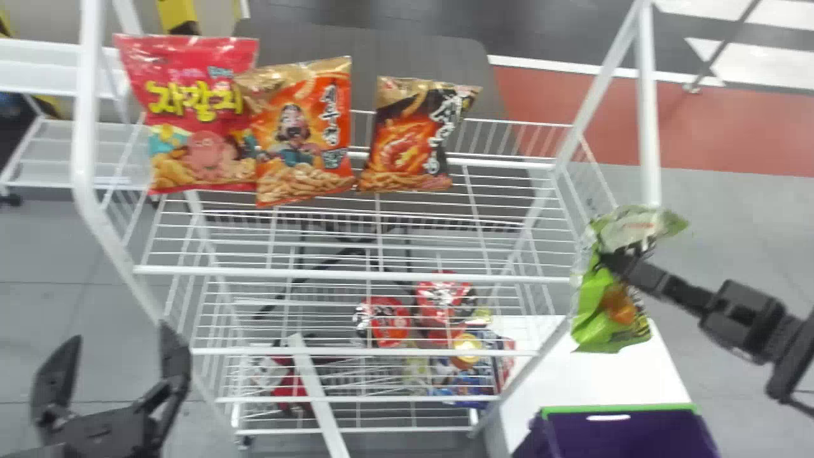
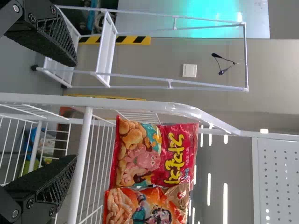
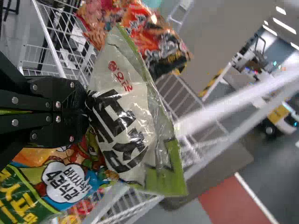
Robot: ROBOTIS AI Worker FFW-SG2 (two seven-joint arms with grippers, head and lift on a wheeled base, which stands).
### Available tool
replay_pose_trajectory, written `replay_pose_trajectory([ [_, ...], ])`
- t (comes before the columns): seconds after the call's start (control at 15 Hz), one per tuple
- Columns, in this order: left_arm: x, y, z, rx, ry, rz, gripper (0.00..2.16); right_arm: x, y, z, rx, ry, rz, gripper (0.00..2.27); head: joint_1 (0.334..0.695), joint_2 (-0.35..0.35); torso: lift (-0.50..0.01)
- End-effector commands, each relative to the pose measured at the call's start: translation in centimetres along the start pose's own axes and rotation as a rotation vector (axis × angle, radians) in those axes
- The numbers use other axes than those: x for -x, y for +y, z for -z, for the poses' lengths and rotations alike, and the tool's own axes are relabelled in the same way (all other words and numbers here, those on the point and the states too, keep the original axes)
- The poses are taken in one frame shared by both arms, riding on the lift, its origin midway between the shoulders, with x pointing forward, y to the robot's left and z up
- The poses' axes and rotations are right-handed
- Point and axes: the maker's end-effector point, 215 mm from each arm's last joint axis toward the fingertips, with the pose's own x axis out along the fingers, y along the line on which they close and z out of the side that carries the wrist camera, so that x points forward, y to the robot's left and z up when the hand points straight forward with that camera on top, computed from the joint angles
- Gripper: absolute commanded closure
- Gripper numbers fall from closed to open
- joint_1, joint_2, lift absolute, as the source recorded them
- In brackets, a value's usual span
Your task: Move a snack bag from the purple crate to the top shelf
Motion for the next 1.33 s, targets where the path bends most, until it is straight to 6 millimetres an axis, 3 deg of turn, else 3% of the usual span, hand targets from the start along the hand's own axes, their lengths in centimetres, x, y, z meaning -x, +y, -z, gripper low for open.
replay_pose_trajectory([
  [0.0, 0.0, 0.0, 0.0, 0.0, -0.001, 0.0, 0.12, -0.4, 4.5, -0.6, 0.07, -0.006, -0.074, 2.25, 0.695, -0.097, 0.0],
  [0.33, 0.0, -0.1, -0.3, 0.005, -0.009, 0.002, 0.12, -3.3, 8.5, 0.6, 0.134, 0.049, -0.13, 2.25, 0.695, -0.007, 0.0],
  [0.87, 0.2, 0.1, -0.7, 0.006, -0.019, 0.004, 0.12, -9.8, 7.0, 7.8, 0.066, 0.255, -0.079, 2.25, 0.695, 0.09, 0.0],
  [1.07, 0.2, 0.0, -1.0, 0.007, -0.023, 0.008, 0.12, -11.2, 7.6, 6.9, 0.042, 0.256, -0.11, 2.25, 0.695, 0.108, 0.0],
  [1.27, 0.2, 0.2, -1.0, 0.005, -0.023, 0.004, 0.12, -11.3, 8.5, 5.7, 0.04, 0.233, -0.134, 2.25, 0.695, 0.117, 0.0],
])
